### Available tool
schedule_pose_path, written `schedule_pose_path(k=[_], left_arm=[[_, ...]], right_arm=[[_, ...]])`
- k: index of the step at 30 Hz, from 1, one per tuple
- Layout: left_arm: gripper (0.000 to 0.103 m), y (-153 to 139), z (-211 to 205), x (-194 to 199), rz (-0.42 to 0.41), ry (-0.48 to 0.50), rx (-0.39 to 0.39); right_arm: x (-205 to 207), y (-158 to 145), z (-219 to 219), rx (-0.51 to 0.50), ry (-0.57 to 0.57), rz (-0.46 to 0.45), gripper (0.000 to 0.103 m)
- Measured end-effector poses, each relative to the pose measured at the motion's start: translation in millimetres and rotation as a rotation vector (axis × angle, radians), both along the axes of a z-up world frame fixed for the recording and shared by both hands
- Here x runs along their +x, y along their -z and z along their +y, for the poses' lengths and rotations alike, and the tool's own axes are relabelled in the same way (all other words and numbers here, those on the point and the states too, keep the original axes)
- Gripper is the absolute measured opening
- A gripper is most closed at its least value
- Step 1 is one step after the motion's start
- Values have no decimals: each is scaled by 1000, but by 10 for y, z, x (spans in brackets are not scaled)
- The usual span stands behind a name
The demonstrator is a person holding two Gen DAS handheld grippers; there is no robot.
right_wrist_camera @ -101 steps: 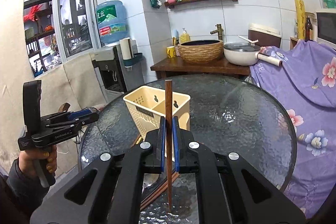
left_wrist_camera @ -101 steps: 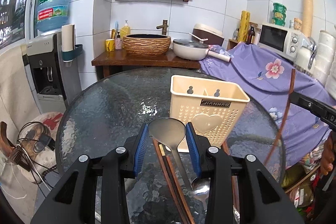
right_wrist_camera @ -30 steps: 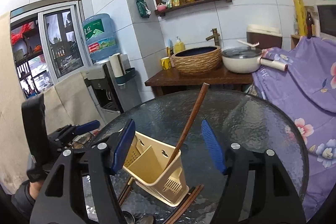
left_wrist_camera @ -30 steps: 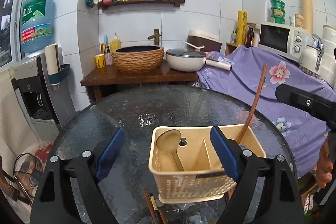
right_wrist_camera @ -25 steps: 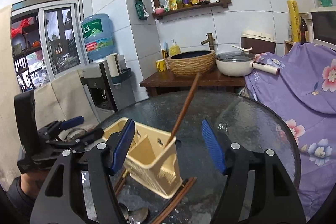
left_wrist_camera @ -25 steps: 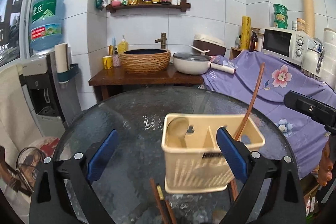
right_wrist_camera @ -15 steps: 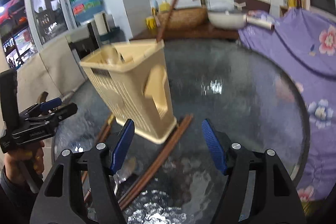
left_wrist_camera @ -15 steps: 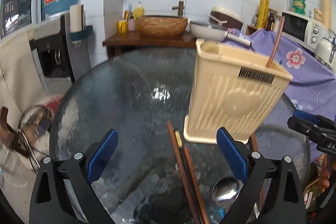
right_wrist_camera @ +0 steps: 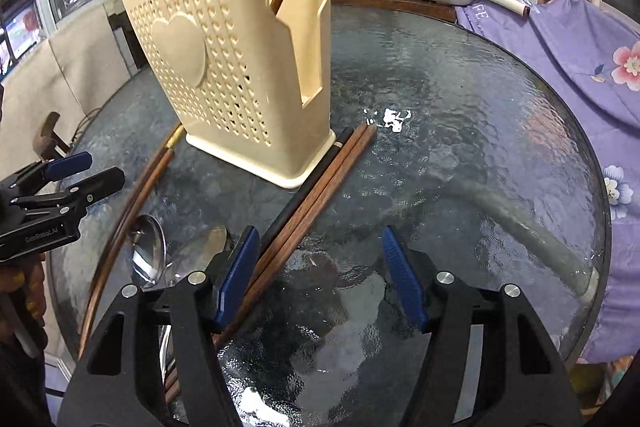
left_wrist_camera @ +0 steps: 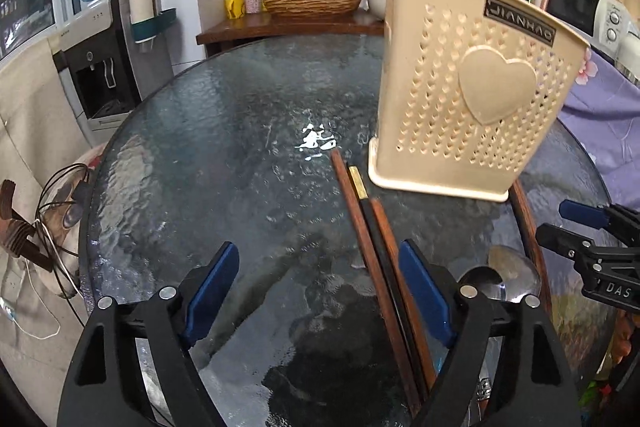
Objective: Organize utensils
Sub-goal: 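Move both open tools back down to the chopsticks on the table, then grasp a wooden chopstick with the right tool while the left tool grasps another wooden chopstick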
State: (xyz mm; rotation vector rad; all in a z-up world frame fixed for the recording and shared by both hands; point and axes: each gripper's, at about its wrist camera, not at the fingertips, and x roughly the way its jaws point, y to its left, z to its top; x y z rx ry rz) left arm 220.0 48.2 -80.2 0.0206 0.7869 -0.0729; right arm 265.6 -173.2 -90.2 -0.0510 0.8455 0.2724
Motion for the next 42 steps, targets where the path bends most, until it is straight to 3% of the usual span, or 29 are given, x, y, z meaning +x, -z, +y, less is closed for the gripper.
schedule_pose_path(k=[5, 9, 13, 16, 21, 29, 37, 42], left_arm=[[73, 107, -21, 21, 24, 9, 21], [72, 145, 15, 45, 30, 10, -6], [72, 141, 38, 65, 31, 17, 15], [72, 137, 114, 63, 39, -5, 25], [72, 105, 310, 78, 44, -61, -7], [71, 82, 158, 180, 40, -22, 15], [58, 143, 61, 370, 77, -2, 52], [49, 142, 58, 544, 102, 4, 31]], right_arm=[[3, 35, 32, -20, 2, 3, 64], [0, 39, 33, -22, -3, 4, 64], [5, 24, 23, -30, -10, 6, 64], [38, 7, -62, -52, 6, 9, 63], [66, -46, -263, -4, 53, 20, 59], [191, 11, -80, -33, 26, 41, 39], [374, -1, -104, -48, 64, 54, 27], [566, -6, -108, -47, 82, 59, 23]])
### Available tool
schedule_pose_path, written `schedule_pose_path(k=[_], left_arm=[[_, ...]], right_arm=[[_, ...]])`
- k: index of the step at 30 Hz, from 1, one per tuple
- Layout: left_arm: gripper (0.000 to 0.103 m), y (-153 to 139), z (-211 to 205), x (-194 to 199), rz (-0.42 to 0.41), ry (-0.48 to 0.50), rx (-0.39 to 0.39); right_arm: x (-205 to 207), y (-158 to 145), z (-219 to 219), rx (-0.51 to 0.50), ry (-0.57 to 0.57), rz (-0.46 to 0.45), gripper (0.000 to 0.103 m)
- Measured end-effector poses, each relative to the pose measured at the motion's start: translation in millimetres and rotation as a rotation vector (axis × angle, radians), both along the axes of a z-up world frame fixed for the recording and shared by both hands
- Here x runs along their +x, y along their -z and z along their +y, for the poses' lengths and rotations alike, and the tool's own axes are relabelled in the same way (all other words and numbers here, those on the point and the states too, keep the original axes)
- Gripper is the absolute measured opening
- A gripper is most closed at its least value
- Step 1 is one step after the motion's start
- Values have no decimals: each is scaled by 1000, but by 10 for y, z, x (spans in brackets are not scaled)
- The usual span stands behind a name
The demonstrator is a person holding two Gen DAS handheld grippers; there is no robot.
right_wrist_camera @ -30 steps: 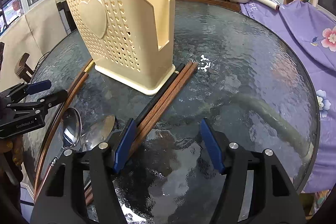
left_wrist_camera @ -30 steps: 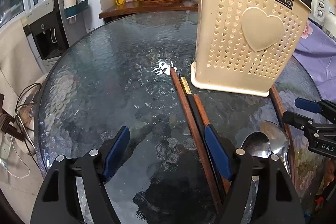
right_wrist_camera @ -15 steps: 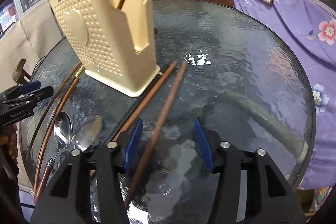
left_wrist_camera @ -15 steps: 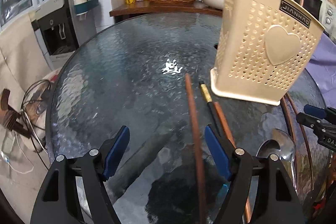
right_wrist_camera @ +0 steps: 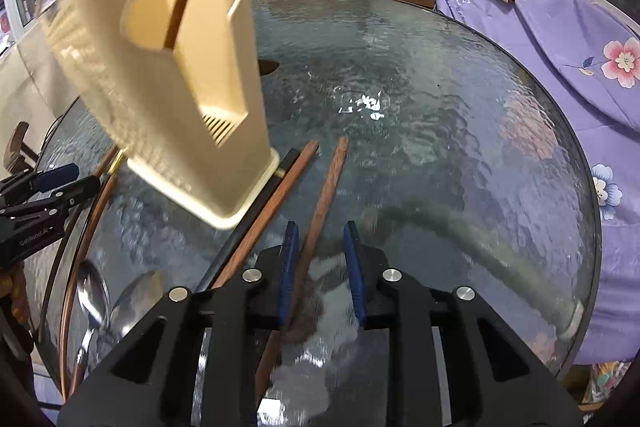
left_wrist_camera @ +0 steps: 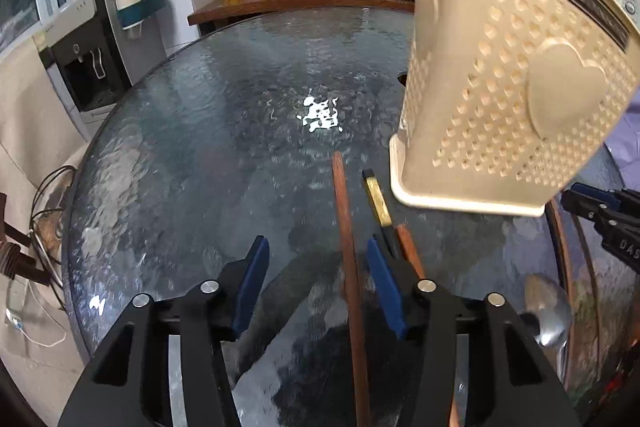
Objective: Organize utensils
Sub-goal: 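Grasp a wooden chopstick with the right tool while the left tool grasps another wooden chopstick, then lift both held chopsticks and carry them above the beige holder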
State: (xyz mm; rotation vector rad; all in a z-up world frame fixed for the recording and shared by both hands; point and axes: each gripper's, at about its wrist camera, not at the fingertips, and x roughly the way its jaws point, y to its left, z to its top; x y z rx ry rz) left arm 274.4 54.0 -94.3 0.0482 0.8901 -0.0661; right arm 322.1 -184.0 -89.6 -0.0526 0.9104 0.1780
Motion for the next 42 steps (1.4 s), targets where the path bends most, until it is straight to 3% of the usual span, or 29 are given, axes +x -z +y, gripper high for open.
schedule_pose_path(k=[10, 18, 23, 28, 35, 42], left_arm=[[47, -52, -73, 391, 76, 29, 19], [18, -57, -184, 404, 71, 58, 27], [8, -39, -278, 352, 62, 66, 39], [7, -39, -301, 334, 59, 61, 32], [7, -72, -144, 291, 58, 44, -55], [7, -274, -12, 121, 0, 36, -141]], right_arm=[[327, -6, 31, -13, 8, 14, 12], [334, 8, 18, 3, 15, 4, 11], [262, 8, -29, 40, 13, 7, 8], [254, -12, -88, 80, 16, 1, 8], [219, -160, -169, 157, 10, -31, 8], [109, -338, -222, 214, 1, -85, 8]])
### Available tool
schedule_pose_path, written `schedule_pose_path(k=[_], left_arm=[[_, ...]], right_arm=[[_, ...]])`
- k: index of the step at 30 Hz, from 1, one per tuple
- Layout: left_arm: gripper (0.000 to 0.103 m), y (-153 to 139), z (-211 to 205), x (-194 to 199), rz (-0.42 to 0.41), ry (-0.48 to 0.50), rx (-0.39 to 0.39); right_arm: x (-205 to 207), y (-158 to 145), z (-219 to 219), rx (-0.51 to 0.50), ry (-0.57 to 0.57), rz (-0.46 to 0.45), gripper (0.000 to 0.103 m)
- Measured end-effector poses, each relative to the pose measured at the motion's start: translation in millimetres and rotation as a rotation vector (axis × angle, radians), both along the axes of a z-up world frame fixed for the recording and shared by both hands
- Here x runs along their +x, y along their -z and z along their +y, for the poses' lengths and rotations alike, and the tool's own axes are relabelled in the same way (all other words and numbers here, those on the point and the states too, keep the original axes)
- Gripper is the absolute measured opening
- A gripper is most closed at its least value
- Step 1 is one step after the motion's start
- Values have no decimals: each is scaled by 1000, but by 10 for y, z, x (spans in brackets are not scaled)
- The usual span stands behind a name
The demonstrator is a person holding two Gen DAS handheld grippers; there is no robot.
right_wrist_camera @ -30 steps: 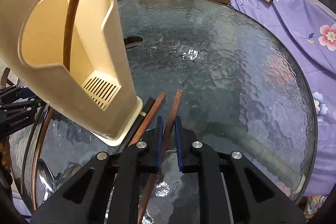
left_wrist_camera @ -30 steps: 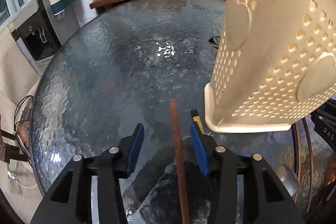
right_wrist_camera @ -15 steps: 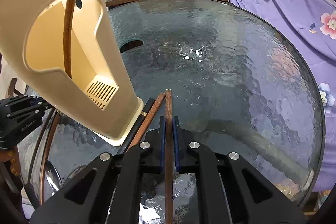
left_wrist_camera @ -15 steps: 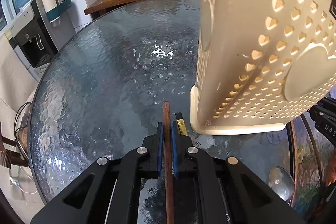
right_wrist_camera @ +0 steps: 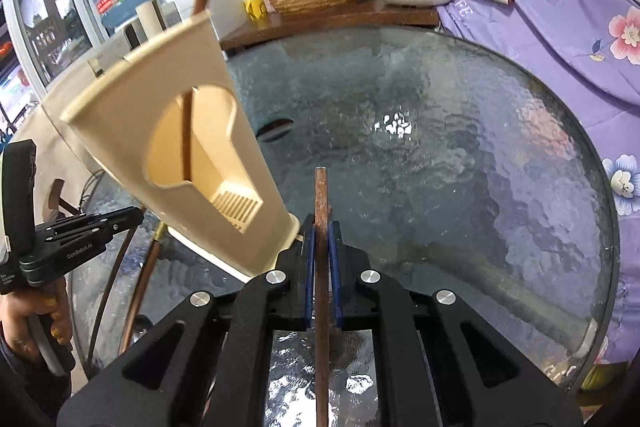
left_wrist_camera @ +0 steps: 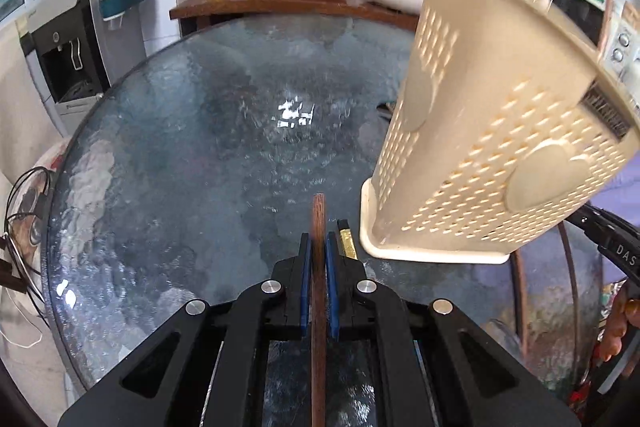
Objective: Organize utensils
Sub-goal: 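Lift both held chopsticks and carry them above the beige holder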
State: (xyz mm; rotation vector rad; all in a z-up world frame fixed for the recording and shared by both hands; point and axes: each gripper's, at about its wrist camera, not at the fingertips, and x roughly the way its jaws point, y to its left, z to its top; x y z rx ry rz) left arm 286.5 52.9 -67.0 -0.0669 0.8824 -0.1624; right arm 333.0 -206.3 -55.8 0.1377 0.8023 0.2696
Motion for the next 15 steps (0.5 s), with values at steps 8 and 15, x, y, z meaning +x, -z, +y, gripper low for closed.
schedule_pose_path(k=[8, 15], left_arm=[[7, -410, 52, -328, -107, 20, -64], [7, -894, 137, -714, -238, 38, -114]], right_arm=[[-278, -334, -72, 51, -24, -102, 8], [-650, -817, -158, 142, -90, -217, 8]])
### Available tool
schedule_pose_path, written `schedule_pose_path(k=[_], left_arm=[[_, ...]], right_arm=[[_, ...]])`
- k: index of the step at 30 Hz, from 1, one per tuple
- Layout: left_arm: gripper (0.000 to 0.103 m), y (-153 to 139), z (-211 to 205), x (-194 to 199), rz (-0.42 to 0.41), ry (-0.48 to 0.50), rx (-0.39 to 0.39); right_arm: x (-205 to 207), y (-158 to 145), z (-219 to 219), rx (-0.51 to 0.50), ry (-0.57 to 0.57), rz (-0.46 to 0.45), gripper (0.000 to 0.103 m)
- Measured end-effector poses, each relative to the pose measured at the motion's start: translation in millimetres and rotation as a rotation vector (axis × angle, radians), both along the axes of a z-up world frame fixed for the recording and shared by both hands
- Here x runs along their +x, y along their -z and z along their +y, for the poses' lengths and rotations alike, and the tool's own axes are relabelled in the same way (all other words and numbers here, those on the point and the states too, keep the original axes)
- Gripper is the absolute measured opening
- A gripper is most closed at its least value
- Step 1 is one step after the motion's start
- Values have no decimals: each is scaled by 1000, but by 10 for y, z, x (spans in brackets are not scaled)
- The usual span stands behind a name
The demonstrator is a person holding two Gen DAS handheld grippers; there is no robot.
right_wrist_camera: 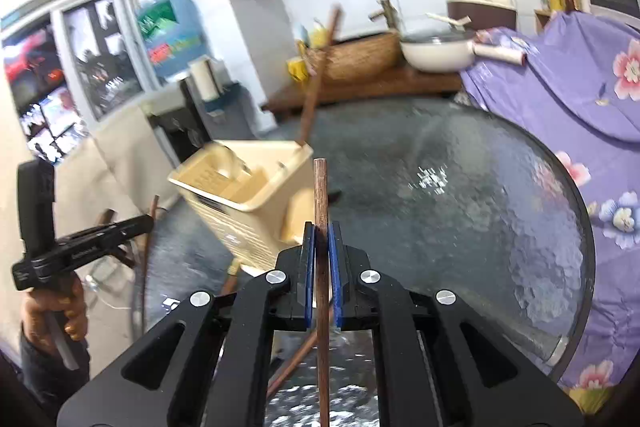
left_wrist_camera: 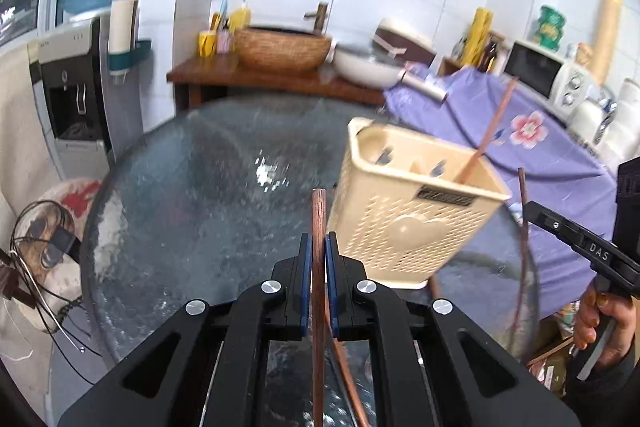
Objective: Organize utensils
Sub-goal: 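Lift both held chopsticks and carry them above the beige holder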
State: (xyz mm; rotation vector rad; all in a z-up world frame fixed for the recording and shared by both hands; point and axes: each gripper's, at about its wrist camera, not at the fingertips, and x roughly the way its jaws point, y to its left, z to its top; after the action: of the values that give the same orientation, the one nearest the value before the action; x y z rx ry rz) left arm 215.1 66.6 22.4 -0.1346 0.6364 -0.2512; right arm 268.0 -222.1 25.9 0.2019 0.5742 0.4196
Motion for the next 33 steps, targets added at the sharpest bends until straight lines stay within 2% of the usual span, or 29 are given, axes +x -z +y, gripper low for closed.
schedule_pose_path(k=[7, 16, 27, 33], left_arm=[[7, -251, 88, -260, -65, 10, -18], [7, -486, 110, -464, -136, 12, -17], [7, -792, 124, -480, -207, 36, -24], [7, -1128, 0, -471, -278, 78, 1]], right_arm=[[-252, -274, -29, 43, -60, -58, 8], [-292, -438, -22, 59, -95, -87, 8], [-280, -724, 86, 64, -169, -122, 8], [-260, -1019, 146, 71, -227, -157, 8]])
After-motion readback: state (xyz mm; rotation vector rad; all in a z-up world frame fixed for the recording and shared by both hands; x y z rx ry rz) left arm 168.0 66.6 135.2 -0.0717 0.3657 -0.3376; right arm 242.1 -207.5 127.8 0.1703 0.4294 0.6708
